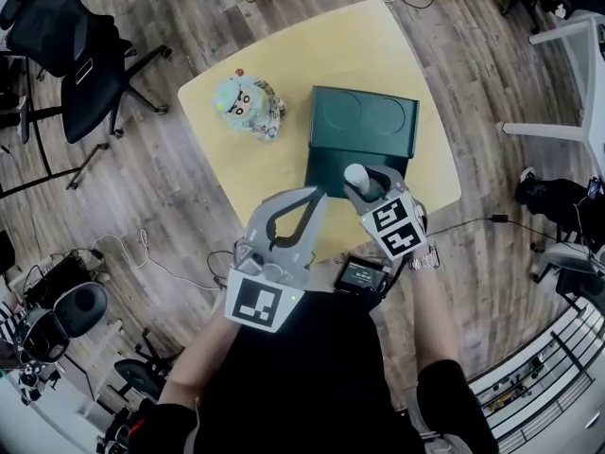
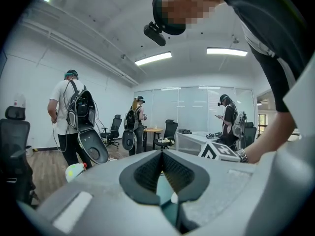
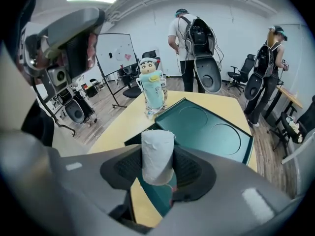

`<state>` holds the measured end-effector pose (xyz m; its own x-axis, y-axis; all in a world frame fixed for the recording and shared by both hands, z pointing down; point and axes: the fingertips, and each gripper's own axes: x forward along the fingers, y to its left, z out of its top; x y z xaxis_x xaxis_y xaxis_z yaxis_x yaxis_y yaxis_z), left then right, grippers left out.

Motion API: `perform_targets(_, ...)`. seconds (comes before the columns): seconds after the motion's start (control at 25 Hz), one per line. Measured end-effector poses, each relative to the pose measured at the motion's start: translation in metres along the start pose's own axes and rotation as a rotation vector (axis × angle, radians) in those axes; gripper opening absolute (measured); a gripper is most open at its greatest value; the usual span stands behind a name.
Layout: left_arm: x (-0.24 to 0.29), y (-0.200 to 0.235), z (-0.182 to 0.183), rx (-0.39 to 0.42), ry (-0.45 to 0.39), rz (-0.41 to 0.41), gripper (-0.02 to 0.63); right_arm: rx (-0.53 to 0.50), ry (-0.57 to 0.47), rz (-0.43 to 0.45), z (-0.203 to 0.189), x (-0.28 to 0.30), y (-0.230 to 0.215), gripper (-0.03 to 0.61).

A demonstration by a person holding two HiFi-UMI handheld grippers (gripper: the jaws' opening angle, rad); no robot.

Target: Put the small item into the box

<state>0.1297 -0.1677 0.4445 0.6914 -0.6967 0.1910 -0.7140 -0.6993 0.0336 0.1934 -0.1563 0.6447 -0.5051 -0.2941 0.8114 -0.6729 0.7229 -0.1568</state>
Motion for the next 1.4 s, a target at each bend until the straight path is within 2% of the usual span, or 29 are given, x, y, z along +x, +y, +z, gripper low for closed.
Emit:
perform_targets(0.32, -0.002, 0.009, -0.007, -0.040, 0.011, -0.014, 0.002, 0.034, 0.115, -0.005, -0.025, 0.035, -0.010, 0.186)
perform_targets(0.56, -0.004, 0.018, -0.012, -0.037, 0.021, -0.029, 0.002, 0.076, 0.167, -0.022, -0.036, 0.056, -0.015, 0.187)
perform_targets(0.88, -0.008, 0.029, -0.017, -0.040, 0.031, -0.030, 0.002, 0.070, 0.254, -0.009, -0.053, 0.074, -0.010, 0.187)
perform_targets(1.4, -0.014, 0.033, -0.023, -0.048, 0.037, -0.013, 0.002, 0.070, 0.287, -0.056, -0.065, 0.085, -0.014, 0.195)
